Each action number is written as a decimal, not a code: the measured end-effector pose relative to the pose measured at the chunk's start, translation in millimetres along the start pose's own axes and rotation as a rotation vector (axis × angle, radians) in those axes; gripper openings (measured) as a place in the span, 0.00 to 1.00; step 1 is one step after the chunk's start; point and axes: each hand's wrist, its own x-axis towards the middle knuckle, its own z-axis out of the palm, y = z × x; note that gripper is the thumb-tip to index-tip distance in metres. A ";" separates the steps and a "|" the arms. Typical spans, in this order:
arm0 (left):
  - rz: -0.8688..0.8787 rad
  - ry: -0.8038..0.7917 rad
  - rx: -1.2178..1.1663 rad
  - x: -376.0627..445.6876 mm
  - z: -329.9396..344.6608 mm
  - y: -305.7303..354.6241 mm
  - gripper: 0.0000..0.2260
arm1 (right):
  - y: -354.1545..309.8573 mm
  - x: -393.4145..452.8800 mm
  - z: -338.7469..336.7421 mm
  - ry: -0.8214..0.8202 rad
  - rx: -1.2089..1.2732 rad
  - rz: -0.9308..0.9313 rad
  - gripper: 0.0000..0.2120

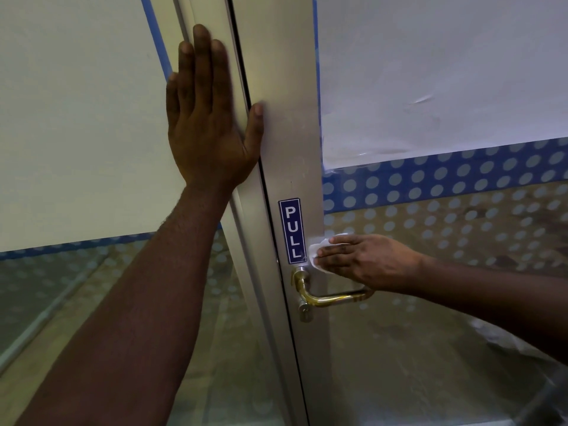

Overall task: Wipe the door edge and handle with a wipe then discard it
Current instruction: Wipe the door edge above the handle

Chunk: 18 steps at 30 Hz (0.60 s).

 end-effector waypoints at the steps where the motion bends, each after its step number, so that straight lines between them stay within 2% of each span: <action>1: 0.002 -0.001 0.004 0.3 0.0 0.7 0.32 | -1.1 4.1 -2.5 -0.005 0.011 -0.019 0.37; 5: -0.003 -0.015 0.003 1.2 -0.8 -0.2 0.32 | -6.7 15.2 -7.7 -0.001 0.030 -0.043 0.36; 12: -0.008 -0.012 -0.013 0.0 -1.8 0.1 0.32 | 22.8 -8.2 -15.3 0.214 0.080 0.089 0.41; 15: -0.003 0.004 -0.008 0.1 -1.0 0.5 0.32 | 36.6 -3.9 -32.8 0.316 0.087 0.155 0.39; 18: -0.005 0.005 -0.004 -0.5 0.2 0.3 0.32 | 35.3 -2.3 -34.3 0.333 0.138 0.202 0.37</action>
